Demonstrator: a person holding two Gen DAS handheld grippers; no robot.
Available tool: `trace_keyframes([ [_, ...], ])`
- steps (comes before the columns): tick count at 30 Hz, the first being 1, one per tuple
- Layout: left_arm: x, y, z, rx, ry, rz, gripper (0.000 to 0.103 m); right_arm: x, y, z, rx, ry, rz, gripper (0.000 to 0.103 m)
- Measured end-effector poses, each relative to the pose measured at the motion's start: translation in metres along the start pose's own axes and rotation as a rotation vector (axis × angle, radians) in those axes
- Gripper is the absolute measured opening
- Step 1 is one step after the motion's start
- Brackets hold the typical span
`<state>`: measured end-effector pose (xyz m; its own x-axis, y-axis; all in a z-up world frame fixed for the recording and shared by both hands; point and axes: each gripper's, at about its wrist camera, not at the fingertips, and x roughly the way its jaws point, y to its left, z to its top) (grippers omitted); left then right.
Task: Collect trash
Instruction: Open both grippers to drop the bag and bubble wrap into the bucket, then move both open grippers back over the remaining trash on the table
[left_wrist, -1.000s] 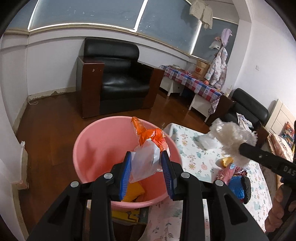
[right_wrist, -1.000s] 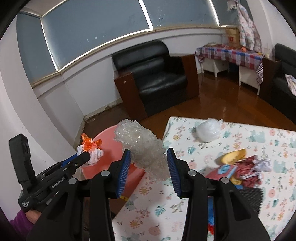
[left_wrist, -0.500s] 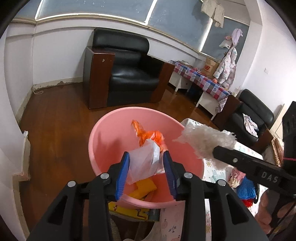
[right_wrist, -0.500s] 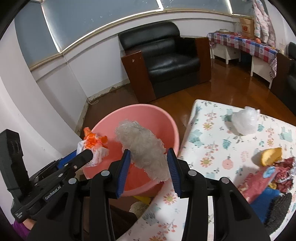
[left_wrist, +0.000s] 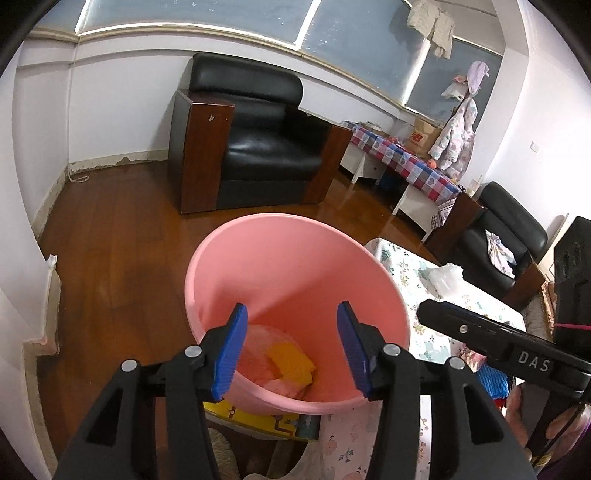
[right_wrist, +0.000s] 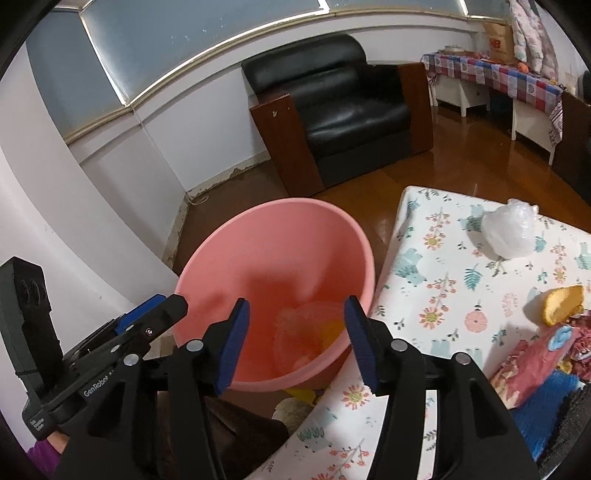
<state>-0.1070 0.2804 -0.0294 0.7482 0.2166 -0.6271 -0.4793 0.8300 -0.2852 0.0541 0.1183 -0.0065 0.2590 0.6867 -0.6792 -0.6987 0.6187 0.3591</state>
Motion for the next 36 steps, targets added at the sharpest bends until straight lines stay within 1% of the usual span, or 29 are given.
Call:
trace_keyframes([
  [6, -0.004, -0.015, -0.004, 0.006, 0.015, -0.015, 0.049, -0.025, -0.001, -0.01, -0.039, -0.046, -0.05, 0.054],
  [10, -0.009, -0.033, -0.008, 0.041, 0.012, -0.026, 0.049, -0.041, -0.007, -0.019, -0.046, -0.064, -0.078, 0.054],
  [17, -0.012, -0.062, -0.017, 0.115, 0.026, -0.053, 0.049, -0.072, -0.029, -0.038, -0.012, -0.097, -0.125, 0.054],
  [22, -0.015, -0.083, -0.02, 0.162, 0.017, -0.075, 0.048, -0.102, -0.053, -0.055, 0.024, -0.135, -0.168, 0.054],
  [27, -0.016, -0.099, -0.024, 0.195, 0.022, -0.102, 0.037, -0.128, -0.085, -0.071, 0.096, -0.168, -0.217, 0.054],
  [29, -0.016, -0.106, -0.025, 0.209, 0.027, -0.117, 0.035, -0.136, -0.1, -0.077, 0.124, -0.178, -0.245, 0.054],
  [31, -0.016, -0.114, -0.026, 0.225, 0.032, -0.138, 0.034, -0.142, -0.111, -0.083, 0.145, -0.181, -0.27, 0.054],
  [36, -0.011, -0.133, -0.031, 0.264, 0.05, -0.173, 0.023, -0.153, -0.145, -0.098, 0.228, -0.183, -0.313, 0.054],
])
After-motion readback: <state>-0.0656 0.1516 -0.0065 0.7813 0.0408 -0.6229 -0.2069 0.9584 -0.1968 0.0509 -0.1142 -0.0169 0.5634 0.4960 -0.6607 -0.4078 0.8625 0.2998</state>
